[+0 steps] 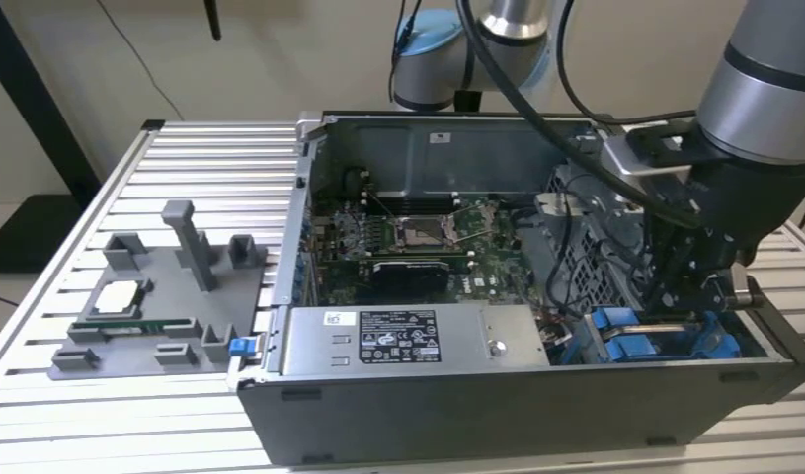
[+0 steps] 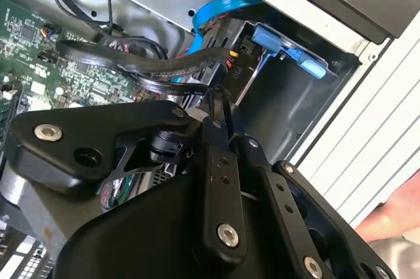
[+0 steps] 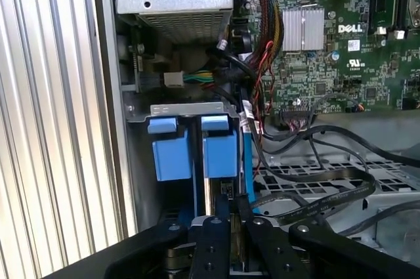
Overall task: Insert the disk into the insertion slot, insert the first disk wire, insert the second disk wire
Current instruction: 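Insert the second disk wire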
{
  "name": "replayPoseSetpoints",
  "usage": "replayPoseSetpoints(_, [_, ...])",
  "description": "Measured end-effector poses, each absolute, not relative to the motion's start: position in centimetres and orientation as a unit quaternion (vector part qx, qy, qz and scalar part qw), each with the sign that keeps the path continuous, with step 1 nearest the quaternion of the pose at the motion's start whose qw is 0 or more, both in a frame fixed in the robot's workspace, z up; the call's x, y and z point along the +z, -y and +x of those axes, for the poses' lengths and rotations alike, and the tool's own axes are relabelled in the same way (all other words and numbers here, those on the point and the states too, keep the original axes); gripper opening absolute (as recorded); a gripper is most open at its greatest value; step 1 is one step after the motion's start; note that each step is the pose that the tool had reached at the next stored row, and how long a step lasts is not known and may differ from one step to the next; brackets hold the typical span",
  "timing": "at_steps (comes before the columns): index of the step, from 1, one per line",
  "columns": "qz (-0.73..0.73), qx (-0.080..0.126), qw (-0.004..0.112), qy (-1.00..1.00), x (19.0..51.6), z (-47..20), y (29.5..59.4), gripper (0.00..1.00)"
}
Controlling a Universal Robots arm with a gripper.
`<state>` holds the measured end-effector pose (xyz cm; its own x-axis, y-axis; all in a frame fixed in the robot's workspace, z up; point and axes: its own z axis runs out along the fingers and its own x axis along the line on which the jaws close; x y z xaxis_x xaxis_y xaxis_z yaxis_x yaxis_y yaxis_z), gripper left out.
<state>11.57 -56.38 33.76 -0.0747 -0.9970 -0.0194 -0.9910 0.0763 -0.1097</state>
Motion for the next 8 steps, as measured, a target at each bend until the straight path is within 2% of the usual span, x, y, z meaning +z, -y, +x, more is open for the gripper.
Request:
replayPoseSetpoints(5, [-0.679, -0.034, 0.045, -0.732, 33.52, 11.58, 56.38, 0.0])
replayPoseSetpoints(6, [-0.679, -0.034, 0.045, -0.732, 33.55, 11.58, 56.38, 1.0])
replayPoseSetpoints(8, [-0.679, -0.032, 0.046, -0.732, 33.86, 11.56, 56.38, 1.0])
